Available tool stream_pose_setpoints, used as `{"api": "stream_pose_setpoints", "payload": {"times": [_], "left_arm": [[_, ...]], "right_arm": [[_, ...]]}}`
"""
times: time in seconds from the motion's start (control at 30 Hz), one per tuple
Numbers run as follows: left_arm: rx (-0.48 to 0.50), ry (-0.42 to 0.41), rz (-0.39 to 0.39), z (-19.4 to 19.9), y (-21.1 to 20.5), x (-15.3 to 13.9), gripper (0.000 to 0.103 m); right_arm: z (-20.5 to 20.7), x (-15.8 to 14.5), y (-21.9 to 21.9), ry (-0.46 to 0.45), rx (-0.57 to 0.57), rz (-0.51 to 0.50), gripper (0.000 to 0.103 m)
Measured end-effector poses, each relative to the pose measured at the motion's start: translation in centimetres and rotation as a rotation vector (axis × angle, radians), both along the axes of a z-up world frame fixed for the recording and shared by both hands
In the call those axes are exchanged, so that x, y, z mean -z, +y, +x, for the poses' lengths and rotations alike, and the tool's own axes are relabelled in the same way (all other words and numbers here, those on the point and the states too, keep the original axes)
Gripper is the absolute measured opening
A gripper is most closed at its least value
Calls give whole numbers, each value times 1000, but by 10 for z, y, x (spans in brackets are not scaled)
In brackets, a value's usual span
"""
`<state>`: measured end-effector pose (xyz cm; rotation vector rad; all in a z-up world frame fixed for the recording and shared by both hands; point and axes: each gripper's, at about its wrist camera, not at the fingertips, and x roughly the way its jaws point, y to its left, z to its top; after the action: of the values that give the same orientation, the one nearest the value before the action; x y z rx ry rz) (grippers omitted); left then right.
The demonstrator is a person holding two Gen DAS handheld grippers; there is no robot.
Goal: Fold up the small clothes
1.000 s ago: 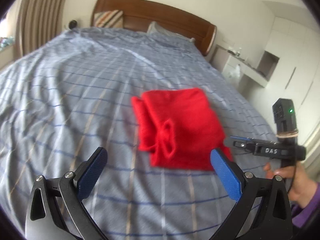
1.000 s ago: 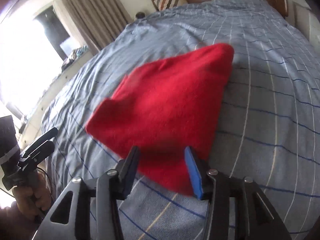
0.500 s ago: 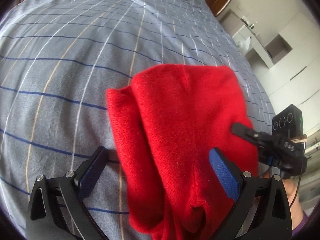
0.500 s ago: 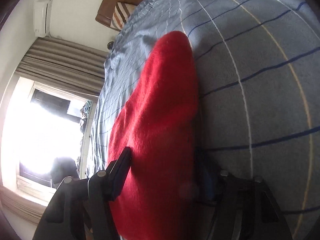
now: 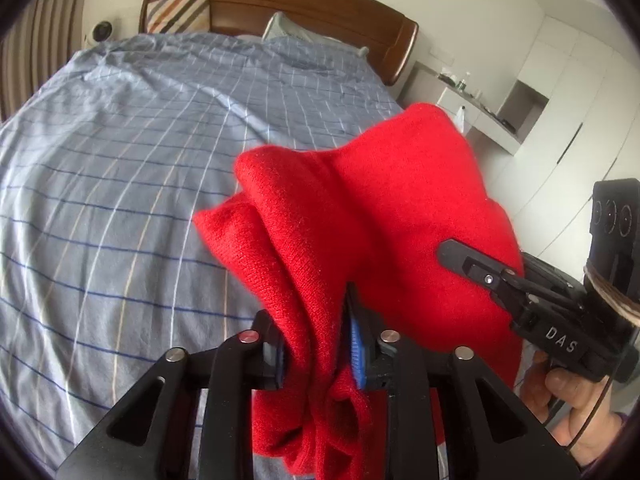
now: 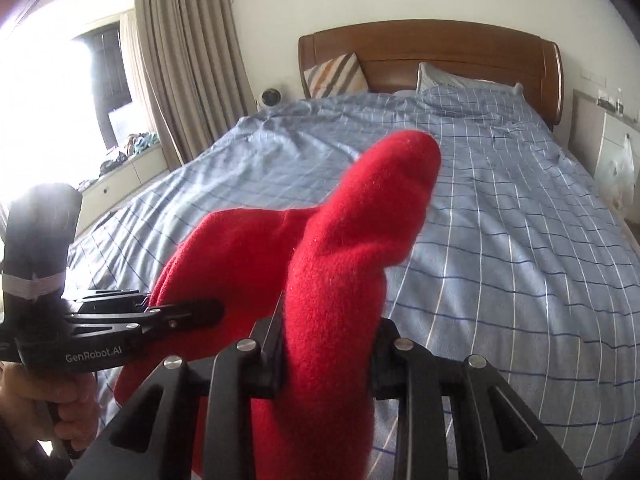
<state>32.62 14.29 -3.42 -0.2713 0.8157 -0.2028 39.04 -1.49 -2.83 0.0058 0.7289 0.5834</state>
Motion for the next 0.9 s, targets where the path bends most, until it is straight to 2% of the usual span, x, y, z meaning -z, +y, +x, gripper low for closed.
{"api": "stream_pose_setpoints", "payload": {"times": [0.03,0.07,0.1,0.17,0.23,0.27,0.33,0.37,0.43,0.47,0.53,0.6,0.73,0.8,0.9], "left_arm": [[-23,23,28,3,0,5,62],[-57,46,65,2,1,12,78],[-95,51,105,-5,2,19,79],[-131,30,157,-23,2,33,81],[-157,-9,204,-55,-1,37,86],[-179,-37,245,-71,-6,36,93],[-232,-92,349,-98,-17,29,100],[-258,-120,400,-111,-23,24,101],[-301,-159,475,-133,-33,12,101],[-329,-171,496,-144,-36,5,103],[-402,-197,522,-162,-39,-8,103],[-429,-195,492,-176,-39,-18,103],[-386,-137,383,-194,-40,-26,103],[-394,-117,378,-202,-44,-29,103],[-394,-106,417,-215,-57,-30,103]], "right_arm": [[8,4,-8,53,13,15,35],[12,12,-16,91,32,14,45],[11,21,-28,108,71,-17,63],[-1,39,-50,106,131,-97,82],[-23,55,-73,112,155,-154,82],[-23,55,-73,112,155,-154,83],[-50,63,-90,119,178,-189,83],[-79,63,-102,108,185,-208,85],[-108,55,-107,84,172,-221,88],[-108,55,-107,84,172,-221,90],[-149,34,-107,21,140,-243,94],[-162,26,-106,5,130,-242,98],[-210,-5,-103,-42,122,-208,102],[-223,-11,-104,-50,130,-204,102],[-239,-14,-106,-46,141,-199,102]]}}
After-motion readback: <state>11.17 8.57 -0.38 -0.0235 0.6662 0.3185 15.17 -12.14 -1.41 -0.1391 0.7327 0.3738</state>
